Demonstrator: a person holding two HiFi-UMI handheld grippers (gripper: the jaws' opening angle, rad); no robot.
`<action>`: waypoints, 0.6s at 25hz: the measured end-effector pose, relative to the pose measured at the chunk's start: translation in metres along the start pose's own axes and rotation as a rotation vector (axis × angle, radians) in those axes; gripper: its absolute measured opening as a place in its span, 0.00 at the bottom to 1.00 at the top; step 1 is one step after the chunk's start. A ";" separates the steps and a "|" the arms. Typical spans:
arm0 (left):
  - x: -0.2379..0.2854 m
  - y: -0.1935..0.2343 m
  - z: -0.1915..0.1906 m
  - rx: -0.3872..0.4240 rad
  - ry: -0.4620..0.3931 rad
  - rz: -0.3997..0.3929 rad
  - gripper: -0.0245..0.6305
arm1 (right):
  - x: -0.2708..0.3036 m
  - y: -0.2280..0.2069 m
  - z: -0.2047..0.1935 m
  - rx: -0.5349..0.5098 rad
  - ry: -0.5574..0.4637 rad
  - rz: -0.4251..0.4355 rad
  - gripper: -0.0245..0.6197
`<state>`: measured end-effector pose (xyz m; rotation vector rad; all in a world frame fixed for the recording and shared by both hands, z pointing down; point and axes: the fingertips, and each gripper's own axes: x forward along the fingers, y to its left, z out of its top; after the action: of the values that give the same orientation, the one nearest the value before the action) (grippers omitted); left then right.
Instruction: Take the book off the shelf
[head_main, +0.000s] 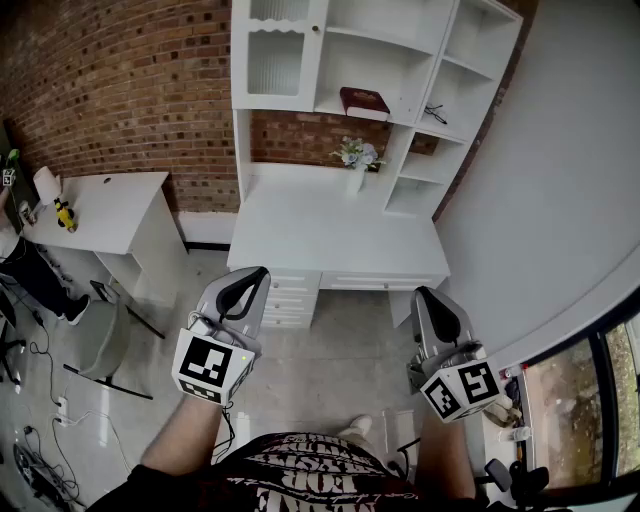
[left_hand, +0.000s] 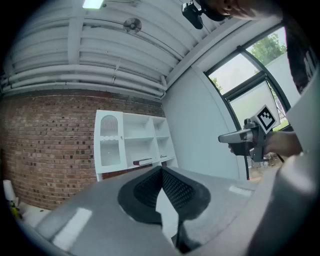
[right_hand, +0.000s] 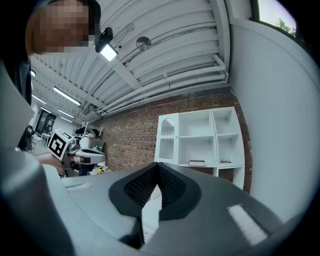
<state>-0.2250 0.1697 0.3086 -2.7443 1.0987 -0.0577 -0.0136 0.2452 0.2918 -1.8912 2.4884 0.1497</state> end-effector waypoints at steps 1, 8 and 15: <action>-0.003 -0.002 -0.004 -0.011 0.007 -0.005 0.04 | 0.000 0.004 0.001 0.007 0.003 0.006 0.07; -0.008 -0.001 -0.019 0.001 0.012 -0.051 0.04 | 0.003 0.033 0.000 0.032 0.012 0.014 0.10; -0.024 0.002 -0.024 -0.043 -0.023 -0.022 0.04 | -0.007 0.038 -0.011 0.055 0.073 -0.018 0.07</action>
<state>-0.2462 0.1805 0.3328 -2.7883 1.0764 -0.0056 -0.0476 0.2608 0.3062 -1.9309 2.4932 0.0123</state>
